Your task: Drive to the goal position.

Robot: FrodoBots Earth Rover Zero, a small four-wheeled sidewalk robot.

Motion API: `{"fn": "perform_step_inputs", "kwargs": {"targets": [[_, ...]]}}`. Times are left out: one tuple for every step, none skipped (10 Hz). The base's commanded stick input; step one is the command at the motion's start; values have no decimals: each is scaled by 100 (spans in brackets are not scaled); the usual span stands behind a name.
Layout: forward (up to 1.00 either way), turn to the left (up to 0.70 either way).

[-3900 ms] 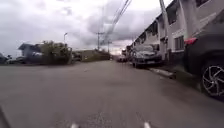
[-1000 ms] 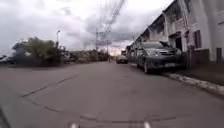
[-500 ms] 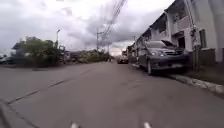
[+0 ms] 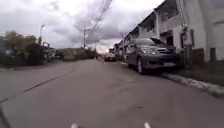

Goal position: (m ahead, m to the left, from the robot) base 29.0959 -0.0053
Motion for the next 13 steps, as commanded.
{"fn": "perform_step_inputs", "kwargs": {"targets": [[70,3],[70,3],[70,1],[70,10],[70,13],[70,15],[70,23],[70,11],[70,4],[70,3],[70,0],[70,0],[70,0]]}}
